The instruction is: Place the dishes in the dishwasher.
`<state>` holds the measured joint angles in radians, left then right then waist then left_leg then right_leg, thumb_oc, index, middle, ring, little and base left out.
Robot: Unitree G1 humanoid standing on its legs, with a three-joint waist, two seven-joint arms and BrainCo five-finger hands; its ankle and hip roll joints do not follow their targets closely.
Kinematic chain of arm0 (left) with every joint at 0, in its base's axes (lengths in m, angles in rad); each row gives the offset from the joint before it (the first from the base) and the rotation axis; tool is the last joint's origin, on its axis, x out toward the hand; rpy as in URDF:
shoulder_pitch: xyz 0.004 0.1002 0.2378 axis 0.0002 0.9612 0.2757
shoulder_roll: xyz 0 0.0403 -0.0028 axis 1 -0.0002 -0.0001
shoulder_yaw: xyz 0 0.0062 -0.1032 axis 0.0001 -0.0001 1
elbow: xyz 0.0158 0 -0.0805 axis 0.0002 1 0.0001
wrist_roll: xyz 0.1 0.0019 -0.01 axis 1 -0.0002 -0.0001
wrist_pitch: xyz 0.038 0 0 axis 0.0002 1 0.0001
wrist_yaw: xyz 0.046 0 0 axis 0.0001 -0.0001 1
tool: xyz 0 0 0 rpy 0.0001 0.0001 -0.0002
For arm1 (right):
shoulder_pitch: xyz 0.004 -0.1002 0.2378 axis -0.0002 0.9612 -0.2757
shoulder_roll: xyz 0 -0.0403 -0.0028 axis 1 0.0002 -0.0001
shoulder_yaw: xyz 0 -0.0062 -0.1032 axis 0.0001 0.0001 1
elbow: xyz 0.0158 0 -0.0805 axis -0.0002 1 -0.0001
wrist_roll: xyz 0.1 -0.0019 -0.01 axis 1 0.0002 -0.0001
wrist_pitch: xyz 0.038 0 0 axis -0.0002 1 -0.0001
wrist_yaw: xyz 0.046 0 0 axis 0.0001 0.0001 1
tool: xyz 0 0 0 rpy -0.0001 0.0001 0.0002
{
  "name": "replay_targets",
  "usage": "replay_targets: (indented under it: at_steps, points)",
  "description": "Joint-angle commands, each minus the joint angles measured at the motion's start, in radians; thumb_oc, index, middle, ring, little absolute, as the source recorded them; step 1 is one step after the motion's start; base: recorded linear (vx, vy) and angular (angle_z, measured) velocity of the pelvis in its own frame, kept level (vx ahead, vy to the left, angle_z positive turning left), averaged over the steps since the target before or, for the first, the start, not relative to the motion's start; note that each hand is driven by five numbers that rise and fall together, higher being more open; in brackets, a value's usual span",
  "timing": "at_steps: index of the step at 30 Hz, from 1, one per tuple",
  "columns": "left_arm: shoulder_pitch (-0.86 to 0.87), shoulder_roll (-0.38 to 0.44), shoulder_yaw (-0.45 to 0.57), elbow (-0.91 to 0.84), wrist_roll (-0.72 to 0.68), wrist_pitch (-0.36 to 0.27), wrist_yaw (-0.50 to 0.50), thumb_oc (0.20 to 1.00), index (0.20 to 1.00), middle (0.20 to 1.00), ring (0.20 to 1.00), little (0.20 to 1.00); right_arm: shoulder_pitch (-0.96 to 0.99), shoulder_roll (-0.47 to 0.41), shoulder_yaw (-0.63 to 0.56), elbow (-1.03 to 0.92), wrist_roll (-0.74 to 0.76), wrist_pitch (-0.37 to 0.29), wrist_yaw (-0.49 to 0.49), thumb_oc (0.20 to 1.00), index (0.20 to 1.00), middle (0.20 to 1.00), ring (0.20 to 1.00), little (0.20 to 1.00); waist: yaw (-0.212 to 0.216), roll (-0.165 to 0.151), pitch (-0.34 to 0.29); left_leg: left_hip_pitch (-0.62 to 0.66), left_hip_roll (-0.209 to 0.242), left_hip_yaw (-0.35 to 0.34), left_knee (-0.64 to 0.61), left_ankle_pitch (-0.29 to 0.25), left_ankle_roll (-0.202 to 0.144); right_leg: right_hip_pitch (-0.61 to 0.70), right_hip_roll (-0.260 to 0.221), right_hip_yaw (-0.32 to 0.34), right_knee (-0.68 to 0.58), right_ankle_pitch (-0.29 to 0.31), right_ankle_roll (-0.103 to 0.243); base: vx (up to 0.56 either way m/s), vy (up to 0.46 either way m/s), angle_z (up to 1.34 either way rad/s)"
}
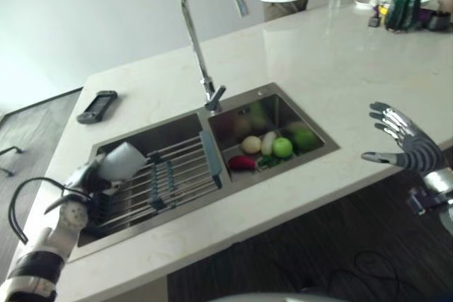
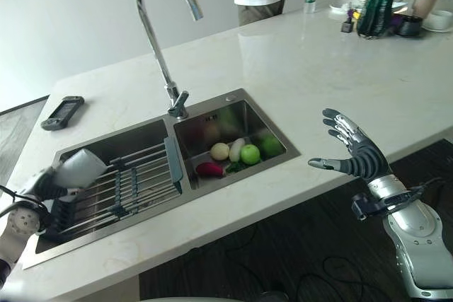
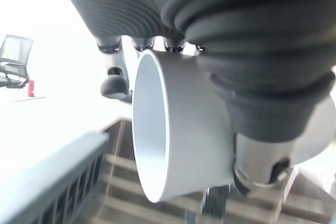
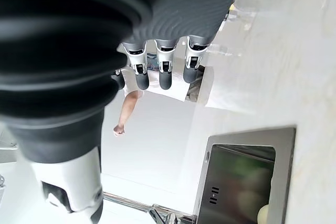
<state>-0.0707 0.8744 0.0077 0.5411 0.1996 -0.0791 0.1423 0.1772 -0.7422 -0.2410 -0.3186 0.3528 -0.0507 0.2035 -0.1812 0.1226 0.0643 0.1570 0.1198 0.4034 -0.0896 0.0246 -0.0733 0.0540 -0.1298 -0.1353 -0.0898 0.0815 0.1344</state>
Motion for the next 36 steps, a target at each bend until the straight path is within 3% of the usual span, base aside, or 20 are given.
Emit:
replay_targets:
  at_steps: [1, 6, 8, 11, 12, 13, 15, 17, 20, 22, 25, 30, 33, 36]
  points:
    - [-0.074, 0.114, 0.121, -0.047, -0.187, -0.059, 0.016, 0.2, 0.2, 0.2, 0.2, 0.2, -0.072, 0.015, 0.014, -0.041, -0.007, -0.043, -0.033, 1.0, 1.0, 1.0, 1.0, 1.0, -0.003, -0.053, -0.014, 0.005, 0.0, -0.092, 0.002, -0.023, -0.009, 0.044, 0.013, -0.055, 0.002, -0.042, 0.009, 0.01, -0.129, 0.28]
    - [-0.038, 0.102, 0.214, -0.34, -0.317, -0.059, 0.004, 0.2, 0.2, 0.2, 0.2, 0.2, -0.124, 0.026, 0.027, -0.063, 0.066, -0.092, -0.025, 1.0, 1.0, 1.0, 1.0, 1.0, 0.049, -0.057, -0.013, -0.018, 0.019, -0.128, 0.002, 0.001, -0.028, 0.052, 0.026, -0.087, 0.002, -0.055, -0.005, 0.01, -0.197, 0.27]
    - [0.014, 0.009, 0.245, -0.568, -0.371, -0.044, -0.017, 0.2, 0.2, 0.2, 0.2, 0.2, -0.15, 0.075, 0.042, -0.103, 0.083, -0.131, -0.061, 1.0, 1.0, 1.0, 1.0, 1.0, 0.089, -0.063, -0.005, -0.035, 0.025, -0.167, 0.002, 0.013, -0.037, 0.055, 0.041, -0.093, 0.002, -0.066, -0.02, -0.01, -0.223, 0.37]
    - [0.063, -0.089, 0.256, -0.754, -0.4, -0.078, -0.034, 0.2, 0.2, 0.2, 0.2, 0.2, -0.169, 0.112, 0.053, -0.138, 0.057, -0.166, -0.108, 1.0, 1.0, 1.0, 1.0, 1.0, 0.132, -0.068, 0.014, -0.071, 0.039, -0.202, 0.002, 0.045, -0.055, 0.063, 0.053, -0.104, 0.002, -0.071, -0.032, -0.09, -0.159, 0.66]
    - [0.098, -0.171, 0.247, -0.857, -0.439, -0.144, -0.054, 0.2, 0.2, 0.2, 0.2, 0.2, -0.189, 0.131, 0.071, -0.156, 0.022, -0.208, -0.143, 1.0, 1.0, 1.0, 1.0, 1.0, 0.168, -0.076, 0.043, -0.097, 0.027, -0.2, 0.007, 0.061, -0.055, 0.071, 0.06, -0.124, 0.002, -0.078, -0.041, -0.19, -0.138, 0.79]
    - [0.101, -0.175, 0.249, -0.862, -0.442, -0.148, -0.054, 0.2, 0.2, 0.2, 0.2, 0.2, -0.19, 0.131, 0.072, -0.156, 0.019, -0.211, -0.145, 1.0, 1.0, 1.0, 1.0, 1.0, 0.168, -0.077, 0.045, -0.097, 0.025, -0.198, 0.009, 0.06, -0.054, 0.072, 0.059, -0.126, 0.002, -0.078, -0.041, -0.28, -0.135, 0.96]
    - [0.112, -0.199, 0.254, -0.886, -0.504, -0.174, -0.082, 0.2, 0.2, 0.2, 0.2, 0.2, -0.195, 0.124, 0.071, -0.159, 0.009, -0.228, -0.168, 1.0, 1.0, 1.0, 1.0, 1.0, 0.168, -0.093, 0.06, -0.095, -0.015, -0.122, 0.086, 0.011, -0.03, 0.07, 0.041, -0.172, 0.002, -0.07, -0.042, -0.25, -0.06, 0.91]
    - [0.119, -0.209, 0.26, -0.9, -0.593, -0.193, -0.115, 0.2, 0.2, 0.2, 0.2, 0.2, -0.17, 0.125, 0.049, -0.156, 0.008, -0.254, -0.193, 1.0, 1.0, 1.0, 1.0, 1.0, 0.146, -0.122, 0.071, -0.079, -0.039, -0.025, 0.269, -0.067, 0.002, 0.075, 0.011, -0.248, 0.002, -0.044, -0.038, -0.27, -0.046, 1.45]
    - [0.112, -0.211, 0.258, -0.897, -0.666, -0.204, -0.151, 0.2, 0.2, 0.2, 0.2, 0.2, -0.139, 0.13, 0.033, -0.152, -0.024, -0.279, -0.212, 1.0, 1.0, 1.0, 1.0, 1.0, 0.124, -0.115, 0.061, -0.012, -0.019, -0.001, 0.334, -0.077, -0.024, 0.062, 0.012, -0.307, 0.002, -0.034, -0.035, -0.19, 0.027, 1.47]
    - [0.062, -0.215, 0.21, -0.892, -0.734, -0.208, -0.202, 0.2, 0.2, 0.2, 0.2, 0.2, -0.136, 0.115, 0.009, -0.137, -0.046, -0.29, -0.275, 1.0, 1.0, 1.0, 1.0, 1.0, 0.091, -0.102, 0.042, 0.094, -0.003, 0.082, 0.287, -0.043, -0.054, 0.026, 0.006, -0.418, 0.003, 0.009, -0.035, -0.39, 0.233, 1.45]
    - [0.049, -0.234, 0.188, -0.893, -0.797, -0.22, -0.249, 0.2, 0.2, 0.2, 0.2, 0.2, -0.1, 0.118, -0.044, -0.144, -0.034, -0.288, -0.301, 1.0, 1.0, 1.0, 1.0, 1.0, 0.056, -0.091, 0.036, 0.175, -0.04, 0.117, 0.079, -0.06, -0.033, -0.028, -0.006, -0.47, 0.014, 0.074, -0.007, -0.29, 0.363, 2.0]
    - [0.061, -0.295, 0.153, -0.908, -0.772, -0.229, -0.223, 0.2, 0.2, 0.2, 0.2, 0.2, -0.1, 0.154, -0.03, -0.135, -0.048, -0.297, -0.272, 1.0, 1.0, 1.0, 1.0, 1.0, 0.097, -0.1, 0.048, 0.156, -0.11, 0.016, 0.002, -0.133, 0.013, -0.073, -0.054, -0.483, 0.016, 0.17, 0.056, -0.28, 0.35, 1.46]
    - [0.086, -0.317, 0.172, -0.911, -0.76, -0.249, -0.185, 0.2, 0.2, 0.2, 0.2, 0.2, -0.103, 0.179, 0.005, -0.136, -0.066, -0.311, -0.247, 1.0, 1.0, 1.0, 1.0, 1.0, 0.139, -0.105, 0.065, 0.123, -0.139, -0.049, 0.002, -0.138, 0.039, -0.091, -0.092, -0.482, 0.043, 0.234, 0.093, -0.22, 0.338, 0.01]
    - [0.116, -0.33, 0.198, -0.931, -0.752, -0.263, -0.16, 0.2, 0.2, 0.2, 0.2, 0.2, -0.085, 0.187, 0.01, -0.14, -0.037, -0.322, -0.217, 1.0, 1.0, 1.0, 1.0, 1.0, 0.159, -0.108, 0.071, 0.101, -0.149, -0.105, 0.002, -0.131, 0.052, -0.105, -0.104, -0.463, 0.074, 0.24, 0.101, -0.18, 0.225, 0.16]
